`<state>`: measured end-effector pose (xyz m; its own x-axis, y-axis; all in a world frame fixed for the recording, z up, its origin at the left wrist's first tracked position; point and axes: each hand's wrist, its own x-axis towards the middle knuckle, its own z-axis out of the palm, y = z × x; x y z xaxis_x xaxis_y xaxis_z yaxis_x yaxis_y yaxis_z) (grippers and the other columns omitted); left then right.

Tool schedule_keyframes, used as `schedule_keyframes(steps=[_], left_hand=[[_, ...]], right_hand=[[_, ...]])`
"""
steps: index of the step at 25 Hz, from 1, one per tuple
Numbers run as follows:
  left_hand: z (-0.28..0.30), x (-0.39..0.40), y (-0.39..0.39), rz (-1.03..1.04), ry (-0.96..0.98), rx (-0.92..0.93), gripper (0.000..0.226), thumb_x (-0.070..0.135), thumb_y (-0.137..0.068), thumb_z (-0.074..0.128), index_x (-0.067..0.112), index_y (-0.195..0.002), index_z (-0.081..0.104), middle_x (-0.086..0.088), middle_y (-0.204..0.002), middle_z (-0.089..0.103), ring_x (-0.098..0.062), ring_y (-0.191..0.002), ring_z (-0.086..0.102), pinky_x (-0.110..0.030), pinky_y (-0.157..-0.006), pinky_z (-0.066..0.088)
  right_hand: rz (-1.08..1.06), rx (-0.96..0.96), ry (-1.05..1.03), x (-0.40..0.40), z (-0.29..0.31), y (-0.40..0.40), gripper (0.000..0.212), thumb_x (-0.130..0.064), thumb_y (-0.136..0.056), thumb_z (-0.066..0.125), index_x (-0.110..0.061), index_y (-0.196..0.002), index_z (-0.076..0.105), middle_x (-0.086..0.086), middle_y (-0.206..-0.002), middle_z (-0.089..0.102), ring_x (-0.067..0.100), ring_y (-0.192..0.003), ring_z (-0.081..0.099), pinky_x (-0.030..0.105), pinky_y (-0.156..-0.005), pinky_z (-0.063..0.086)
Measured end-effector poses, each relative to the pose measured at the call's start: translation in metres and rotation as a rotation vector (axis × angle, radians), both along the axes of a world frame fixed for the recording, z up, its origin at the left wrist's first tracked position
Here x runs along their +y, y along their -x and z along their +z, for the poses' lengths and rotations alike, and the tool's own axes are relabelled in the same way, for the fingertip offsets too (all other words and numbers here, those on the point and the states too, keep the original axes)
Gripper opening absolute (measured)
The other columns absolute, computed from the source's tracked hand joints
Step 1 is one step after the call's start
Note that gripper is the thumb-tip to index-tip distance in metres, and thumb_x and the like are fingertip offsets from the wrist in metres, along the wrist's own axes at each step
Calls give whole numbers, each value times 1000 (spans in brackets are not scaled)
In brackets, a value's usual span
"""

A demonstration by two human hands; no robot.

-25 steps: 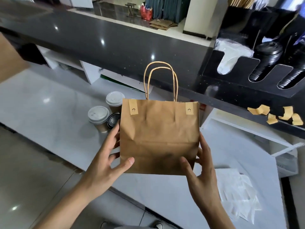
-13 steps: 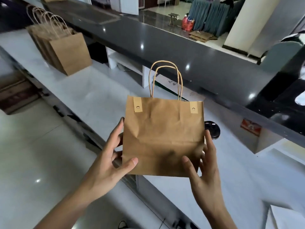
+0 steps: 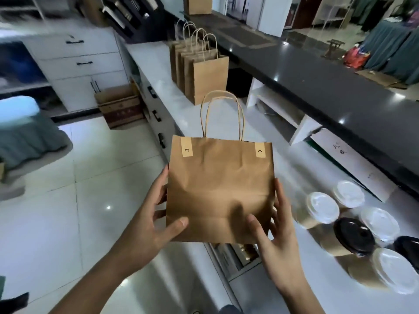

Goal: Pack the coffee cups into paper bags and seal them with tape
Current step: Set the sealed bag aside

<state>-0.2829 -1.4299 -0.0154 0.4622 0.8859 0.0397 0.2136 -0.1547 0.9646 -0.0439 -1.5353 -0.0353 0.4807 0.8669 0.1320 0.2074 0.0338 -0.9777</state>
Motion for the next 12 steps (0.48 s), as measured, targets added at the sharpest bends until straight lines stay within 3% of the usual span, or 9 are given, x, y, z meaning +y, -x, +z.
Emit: schedule_keyframes(steps=[4,8,12], left_hand=[[-3,16,32,132,25,0,99,35,-81,74,61,-153,11,35,-148,43,8,-136,43,-26,-105,43],[-5,39,54,242,25,17,98,35,-84,76,60,-153,11,23,-152,45,0,-138,45,-29,-104,44],[-8,80,69,353,31,30,98,37,-85,77,61,-153,11,26,-150,46,5,-135,45,-27,-102,45]], right_hand=[[111,-31,26,52,-2,19,82,-36,-89,77,-59,-151,29,-20,-148,51,7,-126,59,36,-102,53],[237,-20,29,103,-1,37,83,-16,-94,72,-53,-154,28,-28,-147,48,4,-127,57,40,-105,53],[348,11,52,168,0,49,81,-18,-93,70,-54,-153,28,-37,-141,49,0,-126,57,41,-105,53]])
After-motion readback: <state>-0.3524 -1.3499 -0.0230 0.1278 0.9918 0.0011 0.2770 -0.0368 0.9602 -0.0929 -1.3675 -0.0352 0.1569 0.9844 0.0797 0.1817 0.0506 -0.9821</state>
